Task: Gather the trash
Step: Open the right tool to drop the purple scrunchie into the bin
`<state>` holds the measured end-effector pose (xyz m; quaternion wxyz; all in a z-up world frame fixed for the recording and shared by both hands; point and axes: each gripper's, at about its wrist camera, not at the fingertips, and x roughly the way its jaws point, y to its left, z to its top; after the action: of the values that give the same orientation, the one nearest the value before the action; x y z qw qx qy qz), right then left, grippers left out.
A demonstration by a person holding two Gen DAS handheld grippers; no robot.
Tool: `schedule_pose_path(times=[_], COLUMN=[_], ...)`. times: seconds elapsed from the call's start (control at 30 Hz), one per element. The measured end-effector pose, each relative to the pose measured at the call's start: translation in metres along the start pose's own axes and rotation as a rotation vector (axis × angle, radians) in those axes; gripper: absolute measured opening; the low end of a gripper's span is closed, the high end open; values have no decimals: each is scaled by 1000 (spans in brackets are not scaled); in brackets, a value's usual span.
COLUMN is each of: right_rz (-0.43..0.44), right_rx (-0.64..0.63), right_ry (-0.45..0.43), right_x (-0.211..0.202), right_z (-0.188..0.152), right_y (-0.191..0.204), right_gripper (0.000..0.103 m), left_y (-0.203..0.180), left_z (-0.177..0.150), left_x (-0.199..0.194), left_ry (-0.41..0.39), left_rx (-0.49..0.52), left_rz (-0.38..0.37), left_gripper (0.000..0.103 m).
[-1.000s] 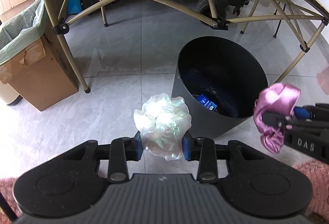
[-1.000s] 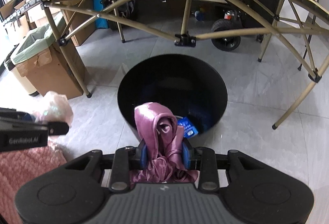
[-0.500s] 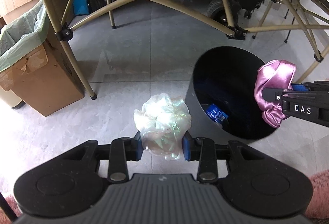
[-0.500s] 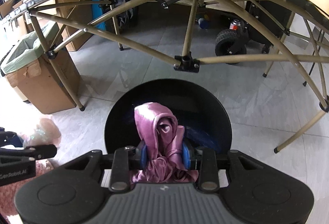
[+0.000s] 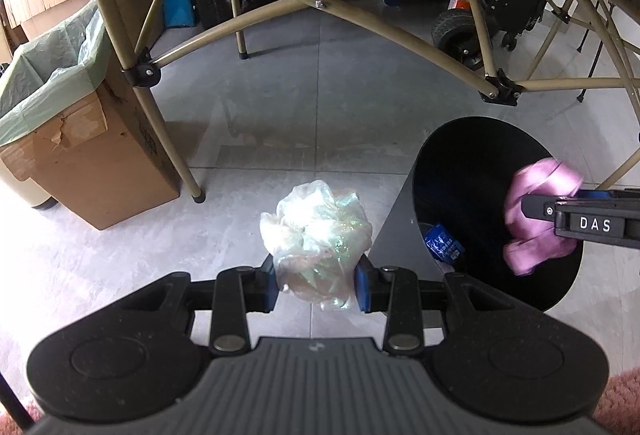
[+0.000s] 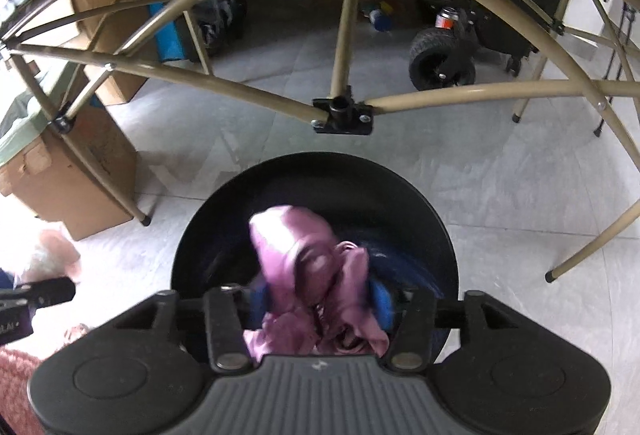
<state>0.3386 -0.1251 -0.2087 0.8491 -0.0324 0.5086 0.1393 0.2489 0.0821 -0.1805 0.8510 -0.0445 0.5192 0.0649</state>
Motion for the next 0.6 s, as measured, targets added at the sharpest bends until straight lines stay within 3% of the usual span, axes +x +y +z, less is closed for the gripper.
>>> schedule_pose_path(times=[0.1, 0.13, 0.6], right_rz=[-9, -14, -4], right_rx=[0, -3, -20], right_ry=[1, -5, 0], right_x=[1, 0, -7], right_z=[1, 1, -2], right_y=[1, 1, -3], right_gripper=[97, 103, 103], left_y=[-1, -1, -9], left_z=[0, 0, 4], left_x=[0, 0, 1], left_ry=[-1, 0, 0], left_rx=[4, 3, 18], left_rz=[-1, -1, -16], left_gripper=[36, 36, 36])
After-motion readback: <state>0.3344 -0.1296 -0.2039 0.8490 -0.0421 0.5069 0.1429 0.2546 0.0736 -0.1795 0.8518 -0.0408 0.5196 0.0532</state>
